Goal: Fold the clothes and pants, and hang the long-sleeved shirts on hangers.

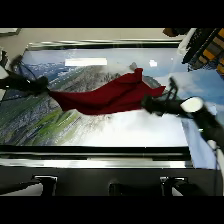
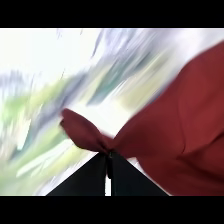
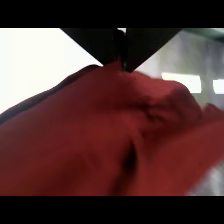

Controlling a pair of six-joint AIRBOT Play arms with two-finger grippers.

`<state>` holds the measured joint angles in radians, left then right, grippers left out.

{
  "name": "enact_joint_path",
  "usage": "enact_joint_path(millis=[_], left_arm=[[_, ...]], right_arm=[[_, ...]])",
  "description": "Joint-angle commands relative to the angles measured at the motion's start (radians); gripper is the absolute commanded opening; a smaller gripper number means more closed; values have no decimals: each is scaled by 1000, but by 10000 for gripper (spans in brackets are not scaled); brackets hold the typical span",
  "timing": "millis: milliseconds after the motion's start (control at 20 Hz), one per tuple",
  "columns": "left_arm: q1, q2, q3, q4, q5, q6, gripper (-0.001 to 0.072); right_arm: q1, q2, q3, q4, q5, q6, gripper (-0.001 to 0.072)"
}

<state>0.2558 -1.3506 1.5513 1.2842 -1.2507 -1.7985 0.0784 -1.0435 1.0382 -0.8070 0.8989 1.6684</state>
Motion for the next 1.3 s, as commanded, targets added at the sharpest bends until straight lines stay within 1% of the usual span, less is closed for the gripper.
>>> enact_joint_path(millis=[0, 150, 250, 300, 350, 450, 550, 650, 750, 800, 950, 1000, 1100, 1200, 1250], left_arm=[[39, 231, 81, -9, 108, -89, 13], [83, 469, 84, -8, 232, -148, 13], [117, 600, 84, 4, 285, -151, 13], [137, 655, 84, 29, 295, -172, 13], [155, 702, 84, 66, 295, -200, 12], [187, 771, 84, 135, 299, -228, 13], [213, 816, 84, 176, 342, -237, 12], [227, 824, 84, 179, 389, -236, 12], [227, 789, 77, 172, 386, -230, 12], [226, 756, 68, 142, 386, -195, 12], [201, 584, 28, 35, 388, -6, 12], [181, 509, 18, 27, 388, 39, 12], [121, 318, 11, 28, 389, 111, 12], [55, 133, 11, 28, 419, 146, 12], [25, 51, 11, 28, 454, 154, 12]], right_arm=[[-113, 162, 290, -17, 76, 5, 27], [-180, 291, 520, -32, 87, 3, 28], [-187, 358, 621, -100, 84, 7, 28], [-187, 385, 657, -142, 78, 27, 28], [-187, 407, 676, -172, 63, 53, 28], [-187, 443, 685, -193, 9, 104, 28], [-187, 457, 685, -190, -15, 126, 28], [-187, 447, 685, -192, 3, 140, 28], [-187, 401, 685, -198, 71, 194, 28], [-187, 361, 685, -208, 124, 209, 28], [-187, 184, 681, -258, 257, 254, 28], [-187, 117, 679, -266, 282, 250, 28], [-187, -31, 674, -273, 296, 224, 28], [-187, -188, 661, -279, 273, 196, 28], [-187, -272, 652, -280, 249, 190, 28]])
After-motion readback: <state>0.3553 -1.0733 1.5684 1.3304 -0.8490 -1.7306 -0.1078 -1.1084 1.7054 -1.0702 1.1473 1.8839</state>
